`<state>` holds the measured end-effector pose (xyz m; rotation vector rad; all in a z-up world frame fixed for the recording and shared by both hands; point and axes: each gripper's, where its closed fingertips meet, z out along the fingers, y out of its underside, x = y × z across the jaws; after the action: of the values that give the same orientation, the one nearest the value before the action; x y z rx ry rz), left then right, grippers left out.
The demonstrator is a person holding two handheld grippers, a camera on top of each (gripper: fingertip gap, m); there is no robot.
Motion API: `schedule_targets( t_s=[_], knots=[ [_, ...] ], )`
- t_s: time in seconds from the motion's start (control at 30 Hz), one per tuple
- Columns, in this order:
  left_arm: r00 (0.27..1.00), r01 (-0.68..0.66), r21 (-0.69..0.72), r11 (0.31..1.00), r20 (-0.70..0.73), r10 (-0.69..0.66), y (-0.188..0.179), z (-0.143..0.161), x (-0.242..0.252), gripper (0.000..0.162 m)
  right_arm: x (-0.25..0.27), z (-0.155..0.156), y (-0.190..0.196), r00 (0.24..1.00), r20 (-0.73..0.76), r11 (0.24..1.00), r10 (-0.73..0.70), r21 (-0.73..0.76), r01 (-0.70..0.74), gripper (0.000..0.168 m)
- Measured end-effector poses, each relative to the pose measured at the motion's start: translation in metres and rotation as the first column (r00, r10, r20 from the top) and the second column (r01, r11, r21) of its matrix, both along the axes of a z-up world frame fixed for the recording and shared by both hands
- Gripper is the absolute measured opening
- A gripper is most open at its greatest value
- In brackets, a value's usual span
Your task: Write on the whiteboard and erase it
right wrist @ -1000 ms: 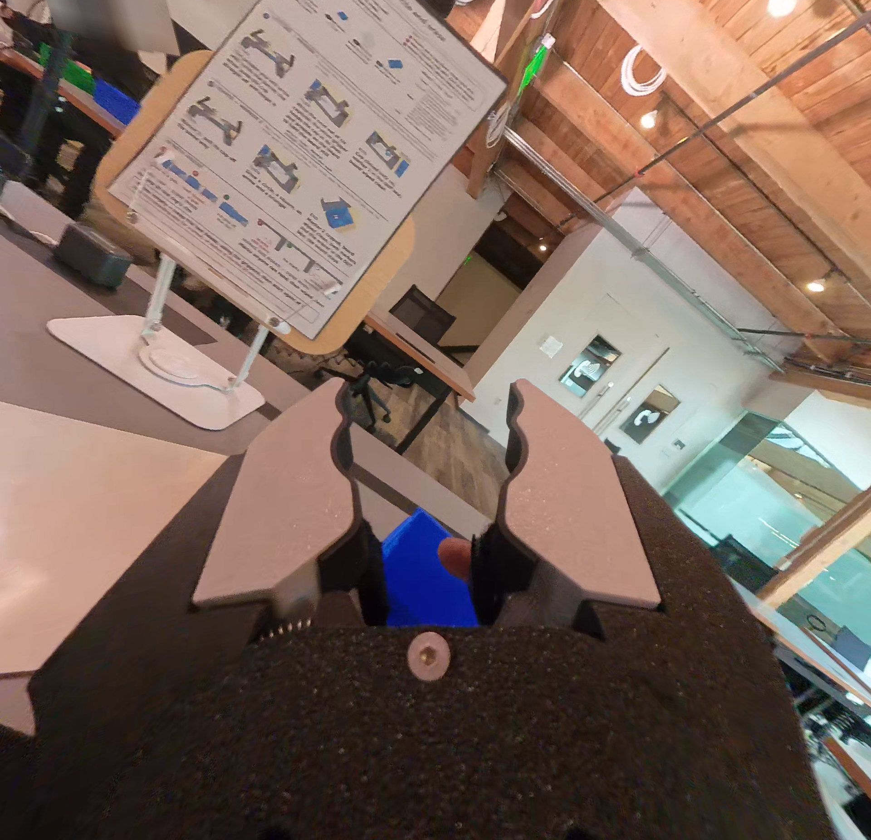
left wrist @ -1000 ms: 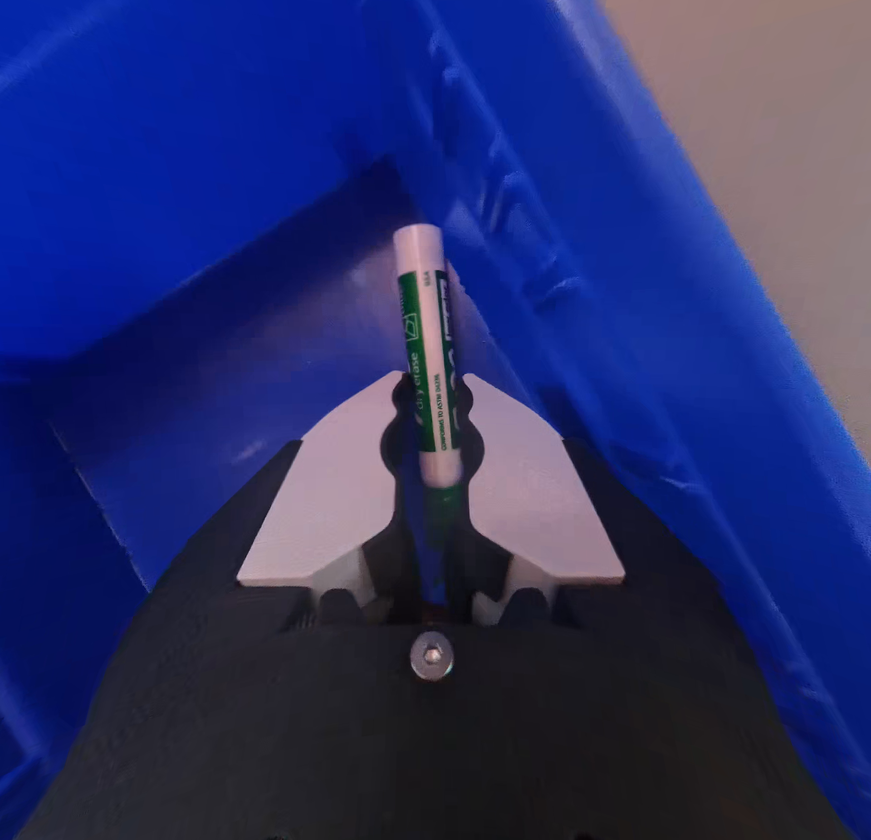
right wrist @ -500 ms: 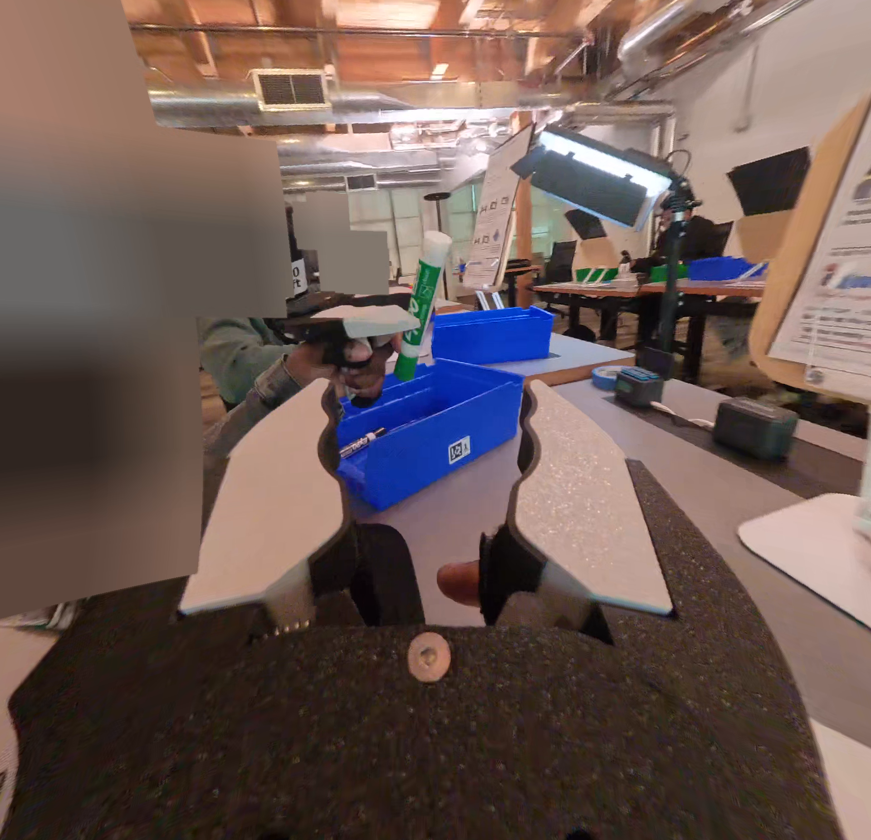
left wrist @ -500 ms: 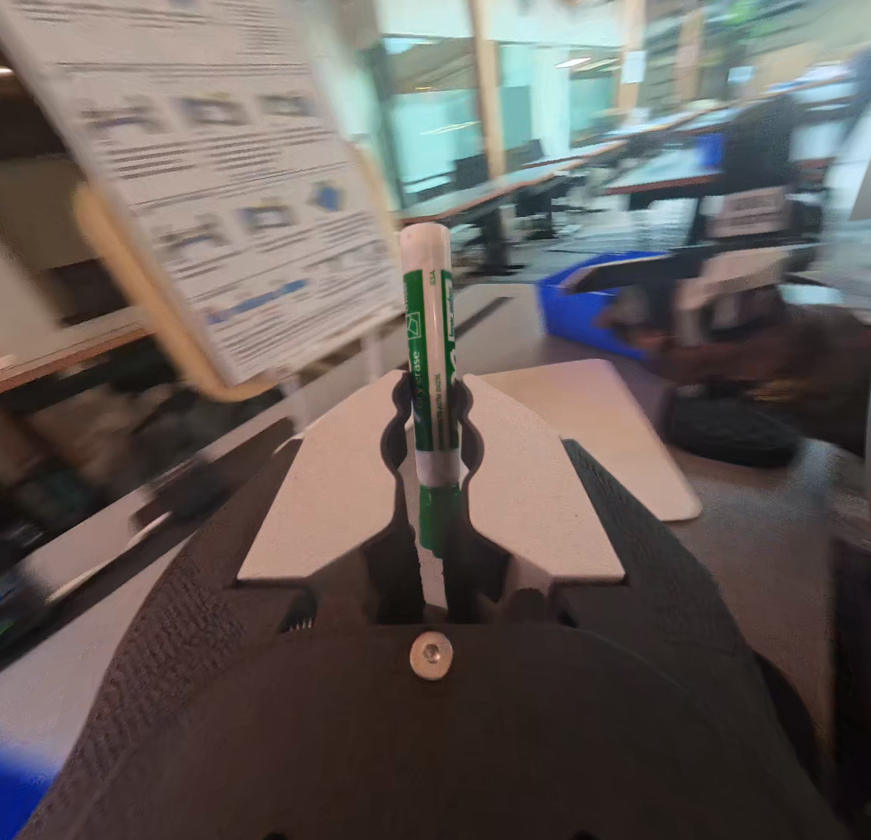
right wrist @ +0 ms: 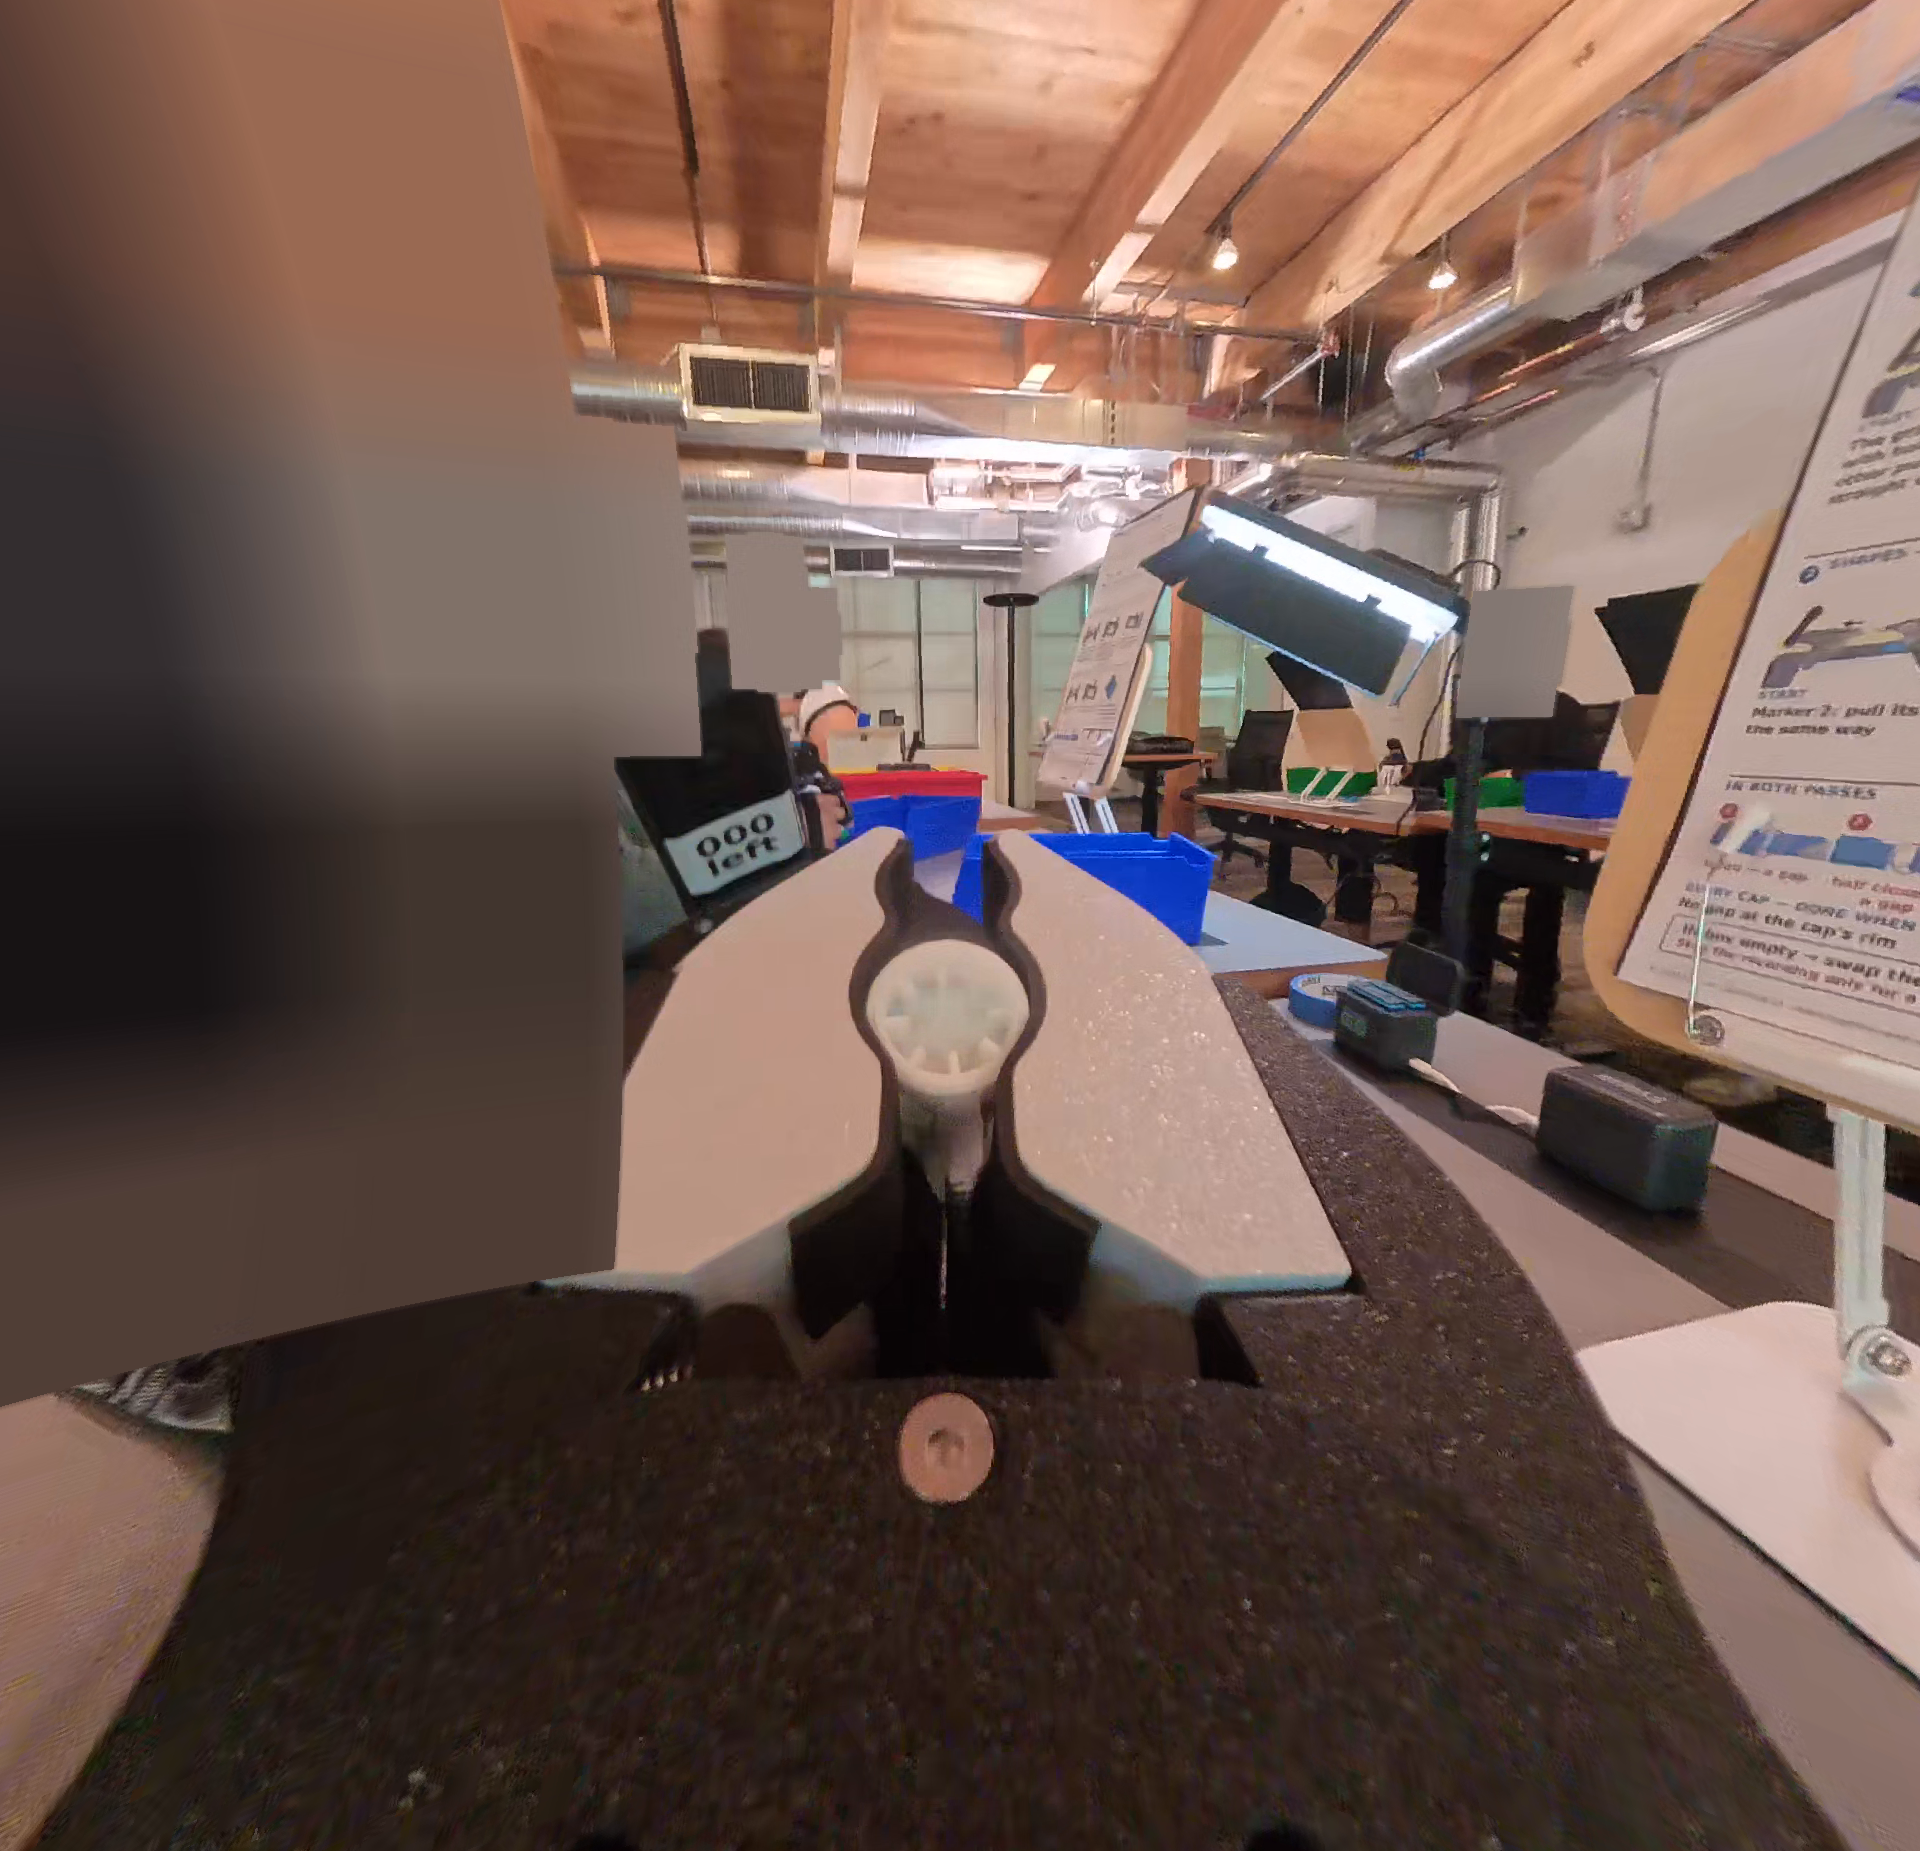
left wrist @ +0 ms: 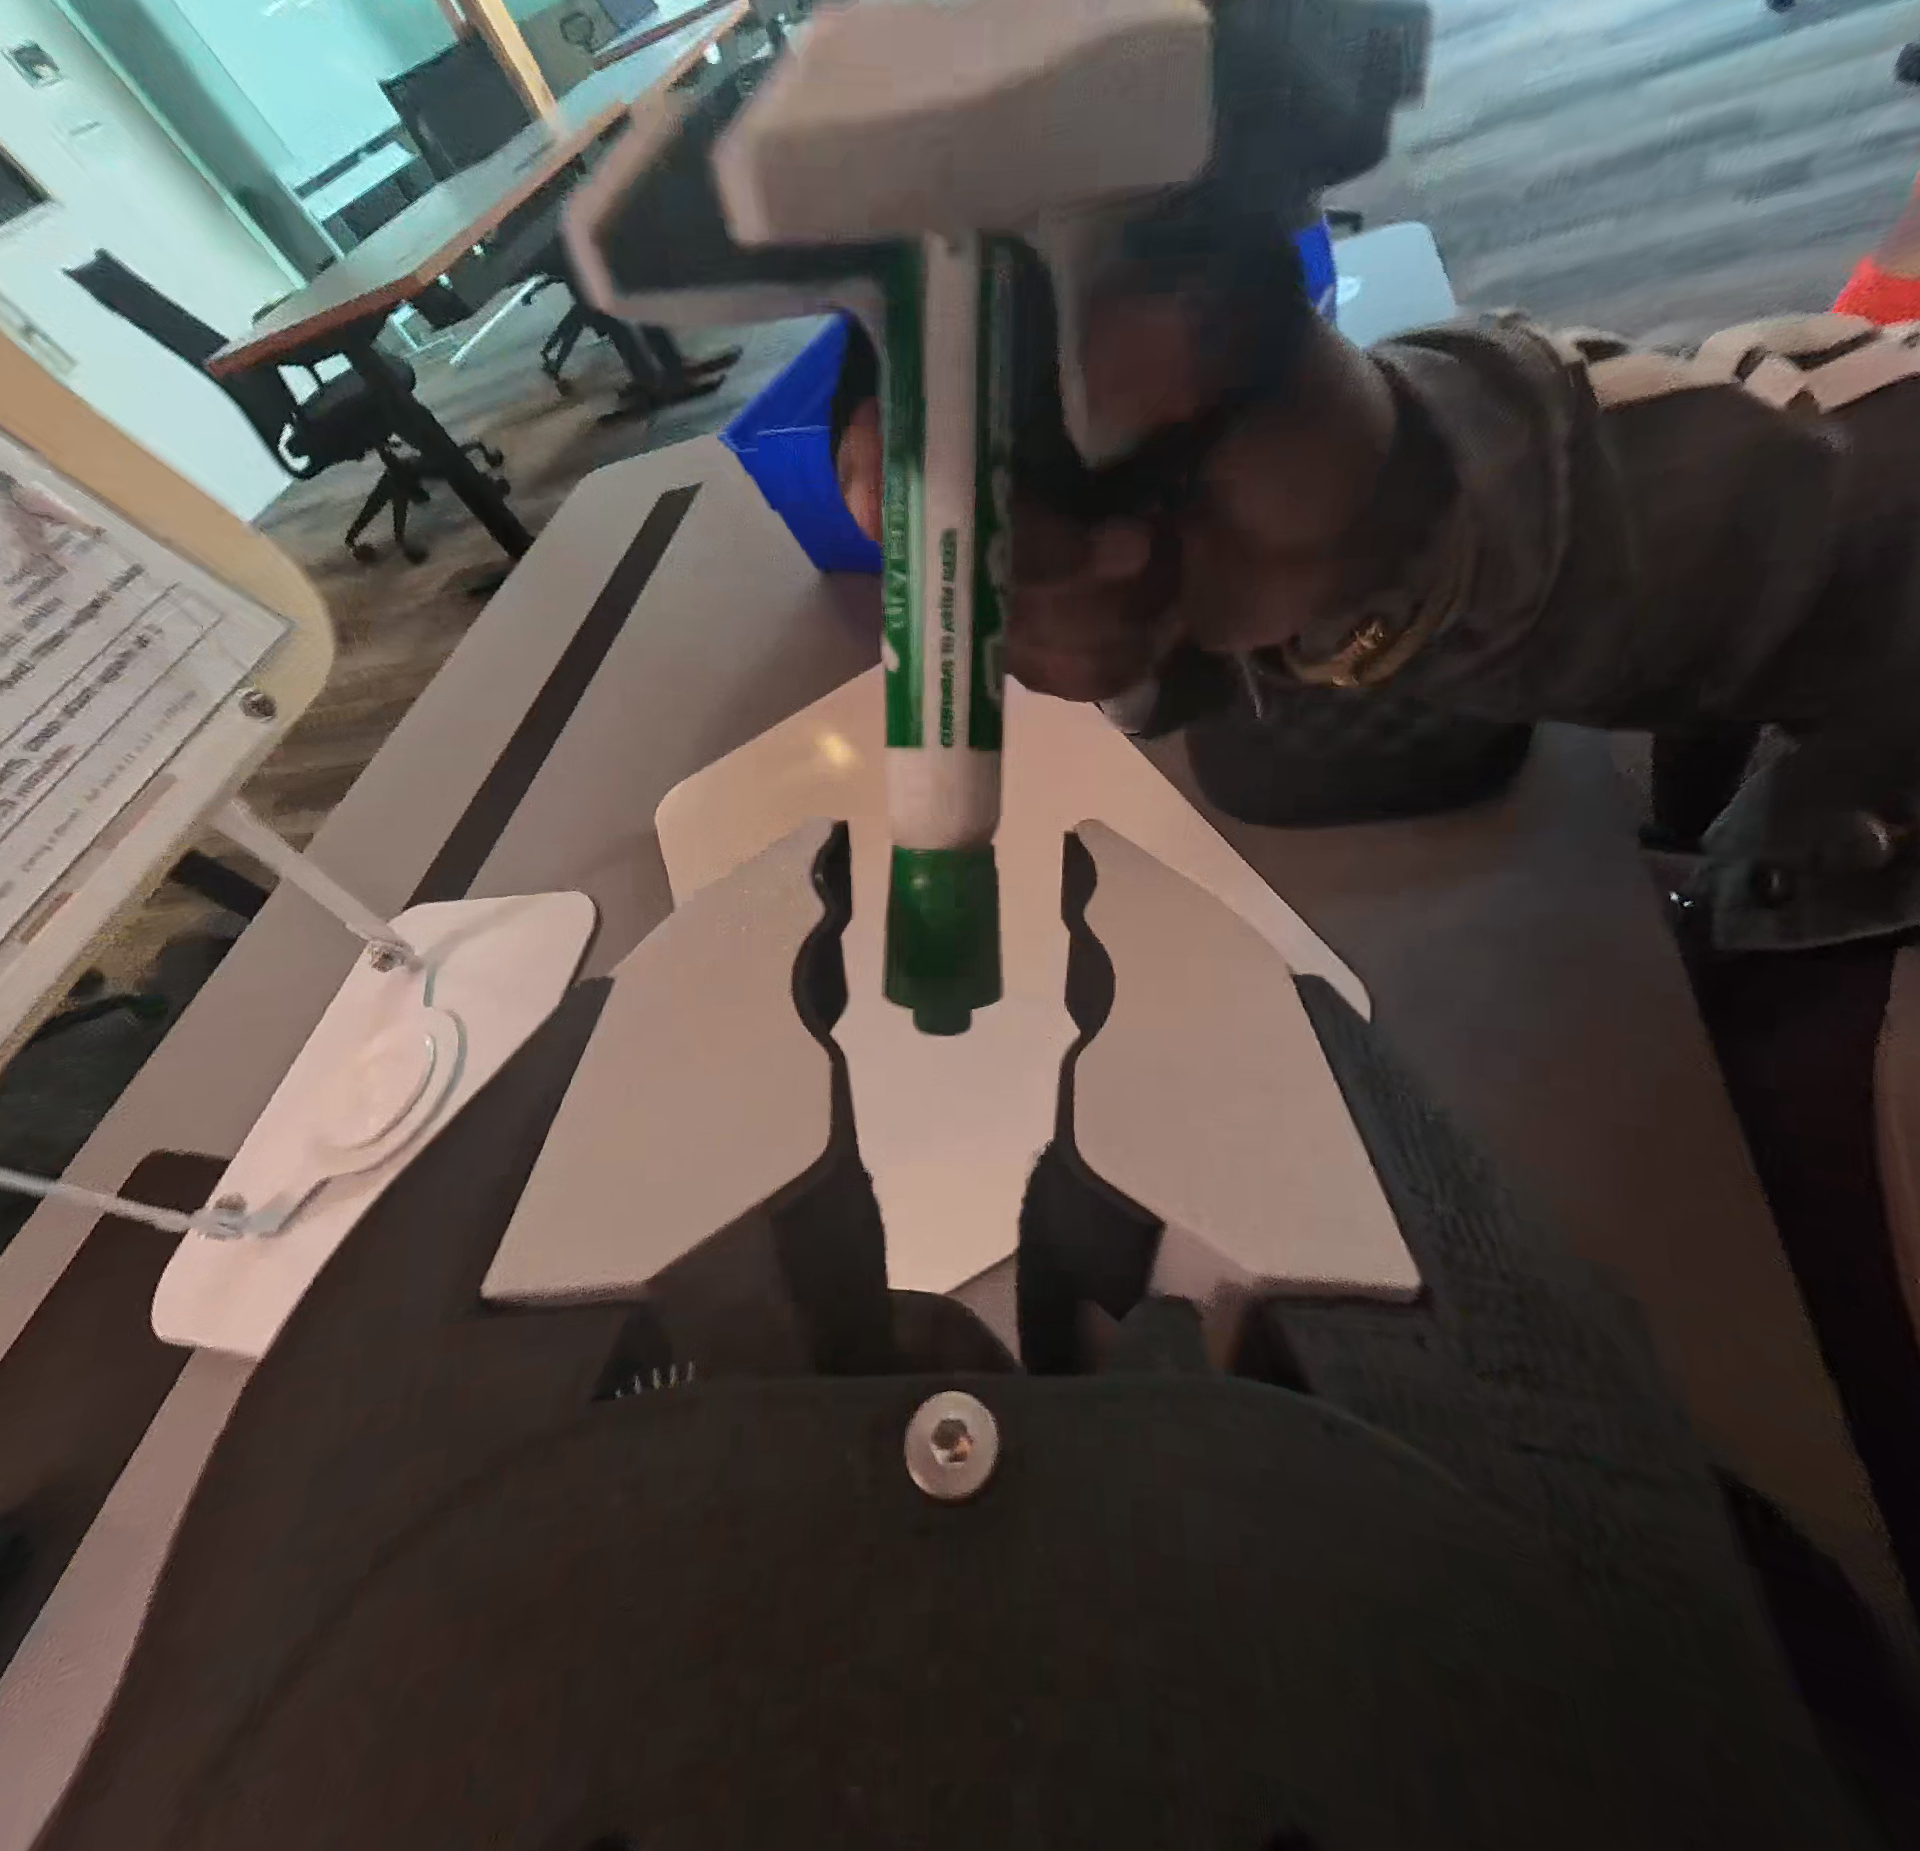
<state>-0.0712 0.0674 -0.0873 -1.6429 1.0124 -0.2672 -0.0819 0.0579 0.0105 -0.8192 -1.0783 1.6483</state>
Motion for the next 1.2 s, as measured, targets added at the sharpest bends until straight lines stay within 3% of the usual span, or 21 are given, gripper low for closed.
schedule_targets(
  t_s=[0.07, 0.23, 0.4, 0.53, 0.77, 0.93, 1.1, 1.2],
  knots=[
    [1.000, 0.000, 0.048, 0.999, -0.024, 0.001, 0.009, -0.007, 0.009, 0.017, 0.005, -0.008, 0.008, 1.000, 0.006, 0.999, 0.001, -0.049, -0.001, 0.013],
    [0.997, 0.049, -0.039, 0.998, -0.063, -0.051, 0.017, -0.028, 0.016, 0.015, 0.016, -0.037, 0.020, 0.997, 0.068, 0.997, -0.029, -0.070, 0.034, 0.014],
    [0.987, 0.061, -0.104, 0.993, -0.139, -0.075, 0.022, -0.045, 0.008, 0.014, 0.011, -0.072, 0.021, 0.961, 0.278, 1.000, 0.009, -0.006, -0.008, 0.027],
    [0.988, 0.085, -0.087, 0.993, -0.119, -0.095, 0.024, -0.046, 0.010, 0.015, 0.012, -0.075, 0.021, 0.958, 0.285, 0.994, -0.045, 0.110, 0.014, 0.020],
    [0.970, 0.049, -0.080, 0.996, -0.235, -0.067, 0.024, -0.059, 0.000, 0.016, 0.017, -0.075, 0.023, 0.964, 0.259, 0.997, -0.056, 0.070, 0.039, 0.020],
    [0.970, 0.075, -0.146, 0.986, -0.220, -0.106, 0.019, -0.073, 0.005, 0.015, 0.017, -0.084, 0.019, 0.956, 0.286, 0.996, -0.070, 0.081, 0.048, 0.020],
    [0.993, 0.120, -0.071, 0.990, -0.001, -0.120, 0.012, -0.049, 0.017, 0.015, 0.026, -0.065, 0.004, 0.954, 0.264, 0.974, -0.138, 0.211, 0.083, 0.019],
    [0.952, 0.250, -0.132, 0.959, 0.212, -0.219, -0.010, -0.028, 0.032, 0.014, 0.036, -0.048, -0.013, 0.959, 0.267, 0.960, -0.097, 0.278, 0.019, 0.019]
  ],
)
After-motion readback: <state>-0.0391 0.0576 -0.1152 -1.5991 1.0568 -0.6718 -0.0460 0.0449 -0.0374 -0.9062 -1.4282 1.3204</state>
